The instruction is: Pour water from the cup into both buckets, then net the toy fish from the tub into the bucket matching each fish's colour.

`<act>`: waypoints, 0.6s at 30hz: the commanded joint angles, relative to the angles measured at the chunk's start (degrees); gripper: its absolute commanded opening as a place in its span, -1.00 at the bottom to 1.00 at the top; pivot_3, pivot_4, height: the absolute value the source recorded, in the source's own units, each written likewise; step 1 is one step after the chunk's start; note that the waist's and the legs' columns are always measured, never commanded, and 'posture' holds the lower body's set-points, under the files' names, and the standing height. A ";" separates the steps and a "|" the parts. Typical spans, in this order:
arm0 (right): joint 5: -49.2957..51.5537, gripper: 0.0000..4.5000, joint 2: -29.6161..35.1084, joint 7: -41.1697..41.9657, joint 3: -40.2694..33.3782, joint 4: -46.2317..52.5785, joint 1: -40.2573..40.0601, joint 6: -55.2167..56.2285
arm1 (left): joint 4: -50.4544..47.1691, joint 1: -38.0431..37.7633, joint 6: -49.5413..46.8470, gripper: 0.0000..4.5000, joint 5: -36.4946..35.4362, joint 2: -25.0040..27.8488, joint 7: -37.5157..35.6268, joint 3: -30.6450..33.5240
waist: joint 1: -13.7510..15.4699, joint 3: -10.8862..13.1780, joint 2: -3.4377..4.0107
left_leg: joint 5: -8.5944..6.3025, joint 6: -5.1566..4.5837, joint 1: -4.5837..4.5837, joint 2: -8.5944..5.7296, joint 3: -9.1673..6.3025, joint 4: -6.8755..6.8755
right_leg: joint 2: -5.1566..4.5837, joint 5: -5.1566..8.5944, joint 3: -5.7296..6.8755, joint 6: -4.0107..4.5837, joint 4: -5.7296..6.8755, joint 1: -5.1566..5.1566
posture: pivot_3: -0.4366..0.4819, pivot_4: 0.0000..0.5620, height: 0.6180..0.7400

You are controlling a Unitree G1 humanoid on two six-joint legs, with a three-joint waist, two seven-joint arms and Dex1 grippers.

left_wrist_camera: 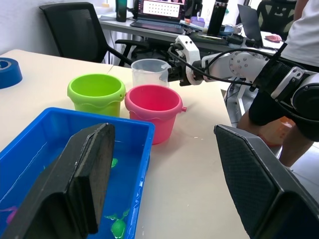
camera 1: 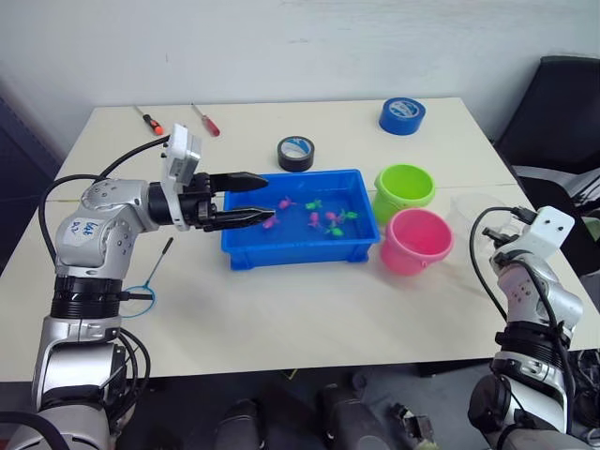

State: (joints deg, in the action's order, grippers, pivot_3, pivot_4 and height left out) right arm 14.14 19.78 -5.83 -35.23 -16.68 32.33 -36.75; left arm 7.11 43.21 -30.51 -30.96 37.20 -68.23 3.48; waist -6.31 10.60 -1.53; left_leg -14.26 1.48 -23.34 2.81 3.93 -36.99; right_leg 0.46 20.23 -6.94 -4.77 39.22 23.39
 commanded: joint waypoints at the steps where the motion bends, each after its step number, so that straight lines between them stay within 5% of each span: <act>1: 0.49 -0.99 -0.13 -1.19 0.01 -0.65 -1.42 1.18 | -1.32 0.73 1.11 0.56 0.10 0.14 0.17 0.43 | -0.02 0.00 0.00 | 0.00 0.00 0.00 0.00 0.00 0.00 | 0.00 0.00 -0.02 0.00 -0.01 0.00 | -0.05 -0.47 0.91; 2: 0.31 -0.99 0.01 -1.33 0.37 -0.44 -1.84 1.11 | -1.27 0.76 1.20 0.56 0.12 0.13 0.16 0.39 | -0.02 0.00 0.00 | 0.00 0.00 0.00 0.00 0.01 0.00 | 0.00 0.00 -0.03 0.00 -0.01 -0.01 | -0.05 -0.47 0.91; 5: 0.17 -0.51 0.53 -1.95 1.15 1.64 -3.55 -0.16 | -1.10 0.73 1.50 0.56 0.17 0.19 0.10 0.35 | 0.02 0.00 -0.01 | 0.00 0.00 0.01 0.00 -0.04 0.01 | 0.00 0.00 -0.14 0.00 -0.04 -0.05 | -0.05 -0.47 0.91; 12: 0.67 0.97 2.16 -1.26 2.74 15.78 -13.11 -9.19 | -0.32 0.84 2.22 0.56 0.51 0.06 -0.03 0.38 | 0.42 0.00 -0.01 | -0.01 -0.01 -0.02 -0.01 -0.03 0.08 | -0.01 0.01 -0.21 -0.03 -0.13 -0.04 | -0.05 -0.47 0.91; 18: 5.89 0.97 6.78 6.63 2.60 32.59 -22.82 -21.99 | -0.37 -0.34 2.06 0.56 0.32 0.32 1.00 1.68 | 0.63 0.00 -0.01 | -0.01 -0.01 0.01 0.00 -0.02 0.17 | 0.04 0.03 -0.25 -0.04 -0.14 -0.03 | -0.05 -0.47 0.91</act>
State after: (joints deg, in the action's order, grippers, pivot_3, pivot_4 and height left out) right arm 17.58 24.02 -2.65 -31.82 9.24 10.70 -55.31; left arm 7.59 43.08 -28.92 -30.26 36.93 -67.81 3.48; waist -5.68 10.59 -1.54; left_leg -14.26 1.48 -23.33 2.80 3.92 -36.76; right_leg 0.50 20.26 -7.20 -4.83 39.05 23.36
